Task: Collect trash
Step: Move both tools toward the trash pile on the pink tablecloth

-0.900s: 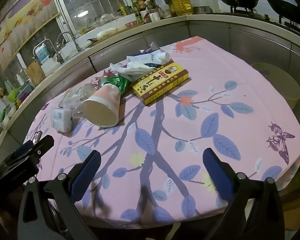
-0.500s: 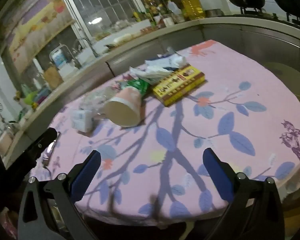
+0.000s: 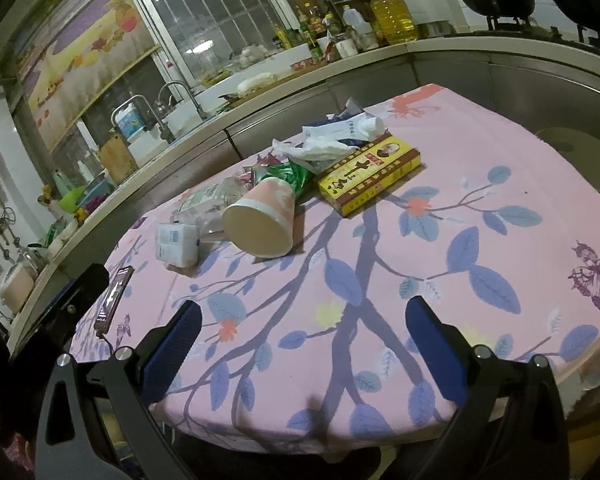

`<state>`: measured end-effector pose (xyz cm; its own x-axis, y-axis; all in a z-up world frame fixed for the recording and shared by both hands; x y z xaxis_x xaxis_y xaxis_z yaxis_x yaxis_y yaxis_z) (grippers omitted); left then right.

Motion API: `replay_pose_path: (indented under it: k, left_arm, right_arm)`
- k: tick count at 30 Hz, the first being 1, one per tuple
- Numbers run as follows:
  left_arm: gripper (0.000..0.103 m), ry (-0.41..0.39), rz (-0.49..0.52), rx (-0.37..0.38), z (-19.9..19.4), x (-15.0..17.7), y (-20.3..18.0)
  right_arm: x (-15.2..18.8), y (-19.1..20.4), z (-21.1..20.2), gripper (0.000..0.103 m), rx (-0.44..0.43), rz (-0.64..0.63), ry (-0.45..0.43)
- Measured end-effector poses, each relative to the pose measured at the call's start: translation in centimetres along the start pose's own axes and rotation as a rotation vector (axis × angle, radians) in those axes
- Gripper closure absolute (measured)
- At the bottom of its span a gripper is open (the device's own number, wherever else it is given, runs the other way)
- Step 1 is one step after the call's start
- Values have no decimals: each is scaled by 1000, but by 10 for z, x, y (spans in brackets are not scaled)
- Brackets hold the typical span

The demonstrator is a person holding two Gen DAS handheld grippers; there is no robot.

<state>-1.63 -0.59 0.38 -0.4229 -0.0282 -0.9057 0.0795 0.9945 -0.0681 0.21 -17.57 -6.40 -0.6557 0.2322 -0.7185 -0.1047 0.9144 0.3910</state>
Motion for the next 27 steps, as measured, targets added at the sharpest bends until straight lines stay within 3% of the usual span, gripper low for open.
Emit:
replay_pose_path:
  k: [10, 27]
  left_arm:
    - [5, 18, -61, -45, 10, -2, 19]
    - [5, 133, -26, -174, 63, -17, 52]
  right_arm:
    - [6, 6, 14, 5, 20, -41, 62]
    - [-29, 7, 16, 8, 45, -119, 1]
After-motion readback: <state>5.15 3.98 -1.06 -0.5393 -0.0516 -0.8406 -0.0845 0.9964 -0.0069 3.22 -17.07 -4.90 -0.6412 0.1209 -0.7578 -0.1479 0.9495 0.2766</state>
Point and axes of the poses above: each gripper's, at about its wrist camera, not at the fingertips, and z roughly the way its jaws point, y to its left, x to its underside, the point moved 5 cm from there along z, roughly the way its jaws point, and after that the axes turned 2 degrees about x, right-handed, at the moved point
